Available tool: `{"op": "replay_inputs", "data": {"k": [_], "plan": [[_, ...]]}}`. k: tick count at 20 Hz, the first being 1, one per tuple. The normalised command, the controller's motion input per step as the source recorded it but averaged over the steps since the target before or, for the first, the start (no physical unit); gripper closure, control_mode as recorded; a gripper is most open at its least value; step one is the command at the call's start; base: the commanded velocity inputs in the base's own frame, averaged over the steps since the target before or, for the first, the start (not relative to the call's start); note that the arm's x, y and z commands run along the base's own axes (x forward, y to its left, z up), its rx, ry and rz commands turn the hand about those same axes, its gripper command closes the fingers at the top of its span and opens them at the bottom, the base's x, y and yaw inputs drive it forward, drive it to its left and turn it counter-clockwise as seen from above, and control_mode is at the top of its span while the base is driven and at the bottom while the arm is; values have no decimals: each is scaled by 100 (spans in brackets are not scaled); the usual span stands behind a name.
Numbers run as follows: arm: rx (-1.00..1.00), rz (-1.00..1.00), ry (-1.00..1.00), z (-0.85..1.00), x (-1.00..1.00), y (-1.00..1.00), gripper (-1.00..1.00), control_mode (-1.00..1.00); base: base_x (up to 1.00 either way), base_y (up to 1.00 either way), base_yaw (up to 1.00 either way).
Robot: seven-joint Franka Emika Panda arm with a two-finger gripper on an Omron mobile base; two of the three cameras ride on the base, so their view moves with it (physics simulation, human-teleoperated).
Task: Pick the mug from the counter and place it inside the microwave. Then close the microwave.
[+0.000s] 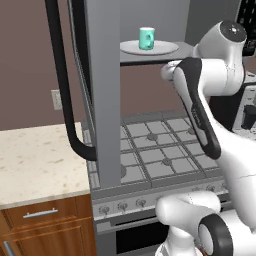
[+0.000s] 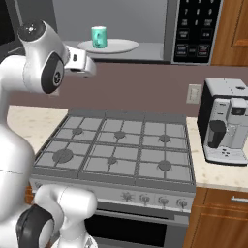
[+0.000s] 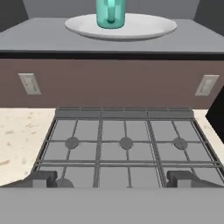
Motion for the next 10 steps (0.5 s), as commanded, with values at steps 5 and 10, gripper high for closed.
{"op": "replay_inputs", "data": {"k": [5,10], "plan": [[0,0,-11,2,-62,0,-100,-100,0,0,0],[0,0,-15,11,-66,0,-100,-100,0,0,0]]}}
